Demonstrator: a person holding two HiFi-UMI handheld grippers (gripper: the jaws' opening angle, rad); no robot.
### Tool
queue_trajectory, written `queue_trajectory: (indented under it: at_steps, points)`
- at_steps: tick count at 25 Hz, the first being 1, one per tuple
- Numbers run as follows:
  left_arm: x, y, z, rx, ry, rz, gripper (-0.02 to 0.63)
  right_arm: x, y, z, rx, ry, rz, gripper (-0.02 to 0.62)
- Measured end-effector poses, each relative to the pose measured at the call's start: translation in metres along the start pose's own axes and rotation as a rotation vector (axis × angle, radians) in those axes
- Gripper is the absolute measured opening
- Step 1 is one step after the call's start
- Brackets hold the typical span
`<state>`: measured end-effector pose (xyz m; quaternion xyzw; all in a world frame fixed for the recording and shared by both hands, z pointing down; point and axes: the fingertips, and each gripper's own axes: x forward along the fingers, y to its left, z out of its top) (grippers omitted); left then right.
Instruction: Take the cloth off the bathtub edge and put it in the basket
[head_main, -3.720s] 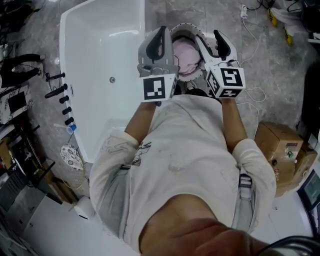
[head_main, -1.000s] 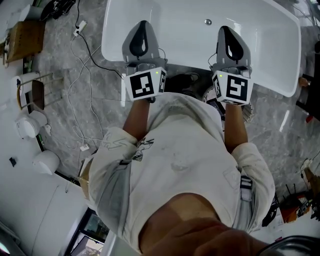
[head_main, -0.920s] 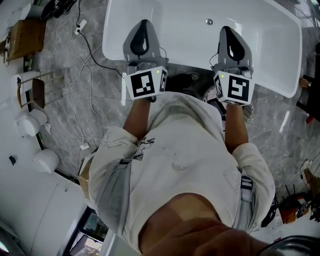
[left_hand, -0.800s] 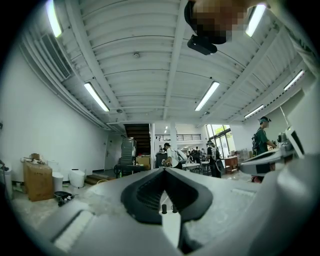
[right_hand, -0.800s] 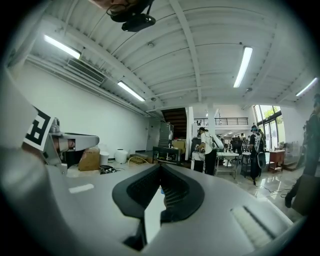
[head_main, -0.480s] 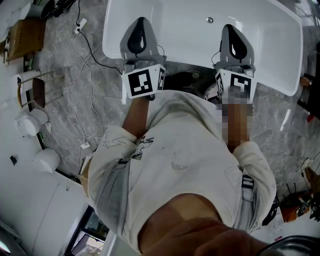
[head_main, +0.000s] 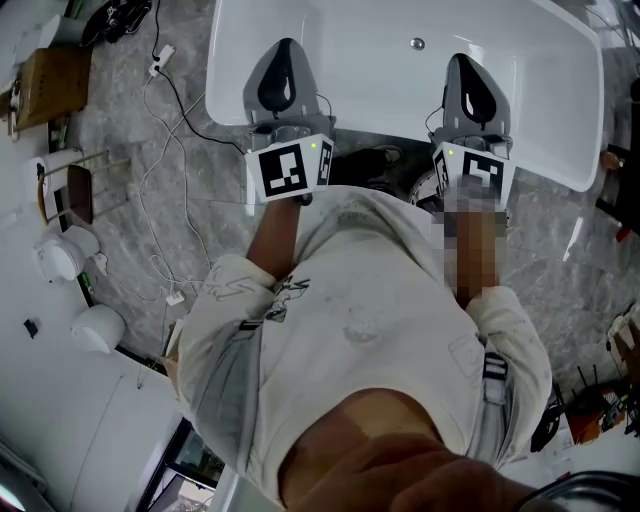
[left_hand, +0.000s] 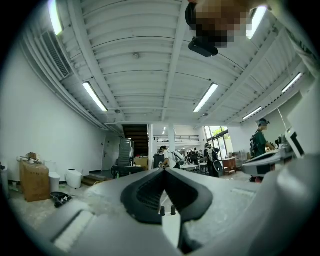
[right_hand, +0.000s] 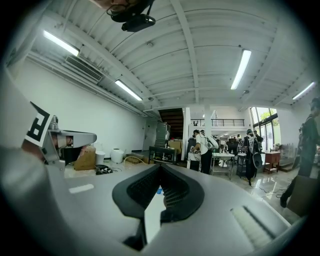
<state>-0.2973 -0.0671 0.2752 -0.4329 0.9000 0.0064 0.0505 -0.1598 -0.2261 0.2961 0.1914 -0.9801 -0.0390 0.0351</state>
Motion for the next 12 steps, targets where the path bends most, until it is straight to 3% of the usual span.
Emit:
queue_trajectory:
  at_steps: [12]
  points:
    - [0.01,-0.006,-0.005,0.001,0.006,-0.036,0.002,0.002,-0.017,-0.001,0.013,0.001,-0.053,0.002]
